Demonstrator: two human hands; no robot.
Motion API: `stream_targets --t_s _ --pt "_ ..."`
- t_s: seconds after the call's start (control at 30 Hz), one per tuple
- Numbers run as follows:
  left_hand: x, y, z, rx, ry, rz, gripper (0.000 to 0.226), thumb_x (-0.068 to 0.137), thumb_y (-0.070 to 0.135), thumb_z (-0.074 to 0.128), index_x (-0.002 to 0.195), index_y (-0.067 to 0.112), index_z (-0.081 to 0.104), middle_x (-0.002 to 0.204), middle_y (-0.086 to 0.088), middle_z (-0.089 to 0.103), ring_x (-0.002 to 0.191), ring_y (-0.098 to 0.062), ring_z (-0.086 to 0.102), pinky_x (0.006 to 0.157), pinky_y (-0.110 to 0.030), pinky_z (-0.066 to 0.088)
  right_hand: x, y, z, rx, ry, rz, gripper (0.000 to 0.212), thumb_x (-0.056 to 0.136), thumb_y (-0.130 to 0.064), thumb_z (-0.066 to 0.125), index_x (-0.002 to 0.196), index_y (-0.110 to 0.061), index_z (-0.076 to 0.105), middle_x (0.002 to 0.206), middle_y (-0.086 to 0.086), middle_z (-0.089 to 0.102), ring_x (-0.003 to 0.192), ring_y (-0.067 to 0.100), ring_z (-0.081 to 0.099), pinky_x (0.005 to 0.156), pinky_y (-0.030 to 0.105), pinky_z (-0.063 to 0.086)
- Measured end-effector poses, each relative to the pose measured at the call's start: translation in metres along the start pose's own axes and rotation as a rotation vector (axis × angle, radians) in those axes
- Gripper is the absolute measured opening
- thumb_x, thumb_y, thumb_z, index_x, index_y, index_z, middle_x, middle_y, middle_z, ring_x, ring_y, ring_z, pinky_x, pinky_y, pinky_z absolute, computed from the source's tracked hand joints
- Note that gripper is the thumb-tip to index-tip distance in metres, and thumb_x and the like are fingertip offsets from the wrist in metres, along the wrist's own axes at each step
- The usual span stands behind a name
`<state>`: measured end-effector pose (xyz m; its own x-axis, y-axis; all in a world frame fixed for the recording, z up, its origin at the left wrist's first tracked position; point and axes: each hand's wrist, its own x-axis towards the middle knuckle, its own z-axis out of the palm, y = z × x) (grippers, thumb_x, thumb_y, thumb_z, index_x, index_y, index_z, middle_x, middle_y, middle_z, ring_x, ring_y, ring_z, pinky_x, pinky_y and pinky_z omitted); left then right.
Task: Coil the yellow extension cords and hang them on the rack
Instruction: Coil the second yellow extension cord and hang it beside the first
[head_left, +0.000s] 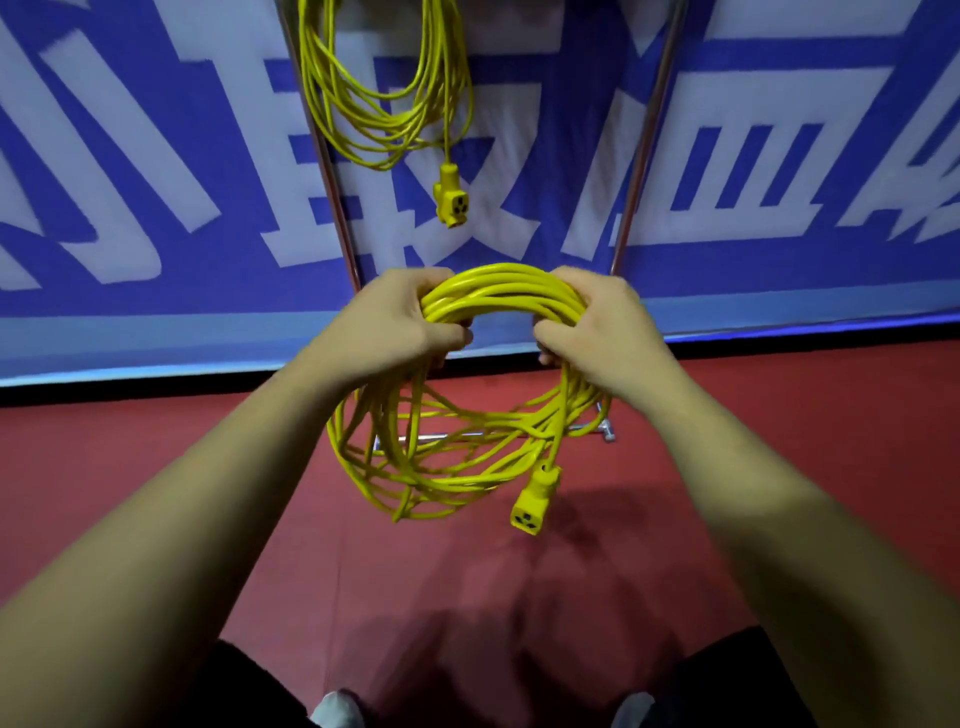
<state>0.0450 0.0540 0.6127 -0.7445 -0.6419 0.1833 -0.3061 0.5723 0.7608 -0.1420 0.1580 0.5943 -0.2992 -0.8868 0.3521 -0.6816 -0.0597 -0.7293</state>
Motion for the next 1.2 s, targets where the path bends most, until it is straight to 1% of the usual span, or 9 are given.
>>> stream_targets --t_s 0.2,0.33,0.53,0.63,0.73,0.9,0.97,1.07,1.2 --pt "0.038 0.035 -0.038 0.329 -0.051 0.089 0.012 0.073 0.019 0.068 0.08 0.021 0.057 0.068 0.0 0.065 0.06 -0.015 0.061 0.062 -0.036 0.053 0.023 -0.029 -0.053 0.051 0.074 -0.002 0.011 0.073 -0.001 0.056 0.072 -0.011 0.06 0.055 0.009 0.061 0.041 0.013 0.052 0.042 0.021 0.04" --pt "0.049 0.05 -0.043 0.166 -0.125 0.085 0.024 0.071 0.019 0.067 0.093 0.028 0.066 0.086 -0.001 0.073 0.078 -0.022 0.07 0.075 -0.042 0.057 0.031 -0.033 -0.076 0.09 0.055 0.006 0.011 0.077 0.0 0.057 0.075 -0.01 0.061 0.048 -0.004 0.057 0.04 0.011 0.05 0.041 0.02 0.04" --pt "0.079 0.073 -0.034 -0.126 -0.027 0.046 0.02 0.069 0.022 0.077 0.08 0.013 0.062 0.065 -0.011 0.054 0.059 -0.021 0.052 0.061 -0.035 0.04 0.051 -0.026 -0.11 0.176 0.068 -0.02 0.026 0.079 0.007 0.057 0.099 -0.01 0.057 0.072 0.016 0.065 0.05 0.02 0.063 0.047 0.025 0.051" --pt "0.098 0.084 -0.03 -0.32 0.115 0.029 0.021 0.065 0.015 0.072 0.082 0.007 0.062 0.067 -0.017 0.052 0.059 -0.023 0.052 0.062 -0.038 0.04 0.067 -0.013 -0.115 0.214 0.102 -0.022 0.036 0.079 0.007 0.06 0.106 -0.016 0.052 0.086 0.014 0.066 0.059 0.026 0.068 0.058 0.039 0.059" --pt "0.12 0.092 -0.032 -0.4 0.166 0.023 0.018 0.069 0.004 0.071 0.083 0.001 0.061 0.065 -0.017 0.053 0.056 -0.023 0.053 0.061 -0.036 0.044 0.085 0.002 -0.122 0.314 0.113 0.011 0.03 0.084 0.007 0.06 0.107 -0.011 0.054 0.076 0.006 0.065 0.058 0.026 0.064 0.061 0.052 0.056" --pt "0.162 0.098 -0.057 -0.065 0.155 0.103 0.007 0.076 0.002 0.067 0.083 0.003 0.064 0.063 -0.014 0.067 0.048 -0.013 0.058 0.048 -0.022 0.046 0.128 0.004 -0.144 0.336 0.171 -0.044 0.044 0.087 0.007 0.057 0.12 -0.022 0.052 0.063 -0.002 0.063 0.05 0.023 0.056 0.048 0.036 0.051" --pt "0.186 0.096 -0.069 0.049 0.148 0.153 0.011 0.073 0.009 0.069 0.082 0.006 0.064 0.059 -0.006 0.064 0.047 -0.01 0.056 0.047 -0.026 0.047 0.15 0.001 -0.157 0.243 0.2 -0.083 0.052 0.085 0.009 0.055 0.124 -0.026 0.054 0.059 -0.008 0.063 0.047 0.016 0.055 0.045 0.03 0.051" --pt "0.22 0.095 -0.079 0.194 0.181 0.281 0.028 0.067 0.02 0.066 0.093 0.017 0.058 0.068 -0.003 0.063 0.055 -0.014 0.058 0.056 -0.04 0.055 0.184 0.002 -0.173 0.155 0.24 -0.14 0.056 0.083 0.011 0.053 0.126 -0.026 0.056 0.07 -0.006 0.065 0.05 0.017 0.058 0.051 0.035 0.055" --pt "0.264 0.094 -0.086 0.196 0.184 0.409 0.064 0.078 0.012 0.065 0.126 0.042 0.035 0.083 -0.005 0.066 0.062 -0.019 0.064 0.06 -0.033 0.056 0.229 0.01 -0.188 0.051 0.271 -0.197 0.051 0.087 0.005 0.054 0.129 -0.023 0.057 0.084 -0.004 0.064 0.053 0.002 0.059 0.052 0.022 0.054"
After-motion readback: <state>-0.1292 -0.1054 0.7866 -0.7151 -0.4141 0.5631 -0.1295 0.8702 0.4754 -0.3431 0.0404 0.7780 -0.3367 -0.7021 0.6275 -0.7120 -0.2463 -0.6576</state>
